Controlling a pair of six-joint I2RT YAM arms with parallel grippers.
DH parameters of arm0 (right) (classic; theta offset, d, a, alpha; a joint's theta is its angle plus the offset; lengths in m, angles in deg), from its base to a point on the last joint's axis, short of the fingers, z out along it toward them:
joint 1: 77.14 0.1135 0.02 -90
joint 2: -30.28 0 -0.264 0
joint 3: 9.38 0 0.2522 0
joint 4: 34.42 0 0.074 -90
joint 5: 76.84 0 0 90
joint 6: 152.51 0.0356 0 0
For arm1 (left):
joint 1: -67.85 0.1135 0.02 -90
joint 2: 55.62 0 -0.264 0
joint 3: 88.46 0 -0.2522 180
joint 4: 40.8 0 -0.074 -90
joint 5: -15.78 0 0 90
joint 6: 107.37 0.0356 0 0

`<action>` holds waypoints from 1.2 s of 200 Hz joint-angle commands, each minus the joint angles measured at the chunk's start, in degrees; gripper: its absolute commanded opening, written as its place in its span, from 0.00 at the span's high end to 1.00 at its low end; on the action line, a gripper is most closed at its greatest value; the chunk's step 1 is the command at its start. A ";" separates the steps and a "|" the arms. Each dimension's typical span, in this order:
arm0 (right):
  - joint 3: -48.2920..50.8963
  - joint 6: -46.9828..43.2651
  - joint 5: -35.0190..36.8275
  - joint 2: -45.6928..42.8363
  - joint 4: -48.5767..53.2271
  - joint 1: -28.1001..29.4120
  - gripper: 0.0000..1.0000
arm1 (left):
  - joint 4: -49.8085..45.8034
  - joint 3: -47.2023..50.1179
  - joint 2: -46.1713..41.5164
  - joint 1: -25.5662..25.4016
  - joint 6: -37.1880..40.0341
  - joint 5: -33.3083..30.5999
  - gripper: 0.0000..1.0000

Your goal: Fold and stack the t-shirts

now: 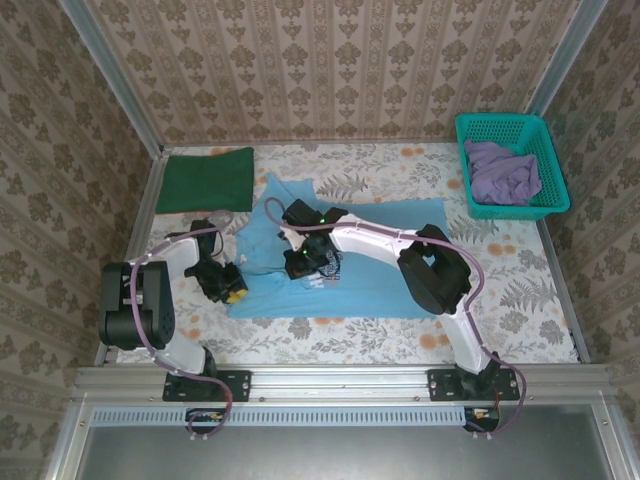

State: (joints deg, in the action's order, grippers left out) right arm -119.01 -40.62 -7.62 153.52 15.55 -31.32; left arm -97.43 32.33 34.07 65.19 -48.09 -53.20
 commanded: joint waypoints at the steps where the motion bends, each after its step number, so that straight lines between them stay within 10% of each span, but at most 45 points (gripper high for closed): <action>1: 0.15 2.03 -2.44 -1.72 -1.21 -1.66 0.90 | -1.16 -0.16 1.94 -0.07 1.45 -5.99 0.81; 153: 4.09 16.75 4.45 -5.29 0.05 -11.80 0.69 | -4.85 -3.33 -2.08 -1.02 1.02 -7.92 0.78; 240: 0.63 21.86 -5.74 -2.54 -9.62 1.49 0.77 | -0.19 -11.78 -3.58 -4.76 1.09 1.91 0.72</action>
State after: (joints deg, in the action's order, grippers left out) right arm -115.10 -21.17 -10.76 146.64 6.44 -32.00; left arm -100.20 20.98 28.30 61.10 -47.69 -56.39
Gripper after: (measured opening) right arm 0.240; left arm 0.277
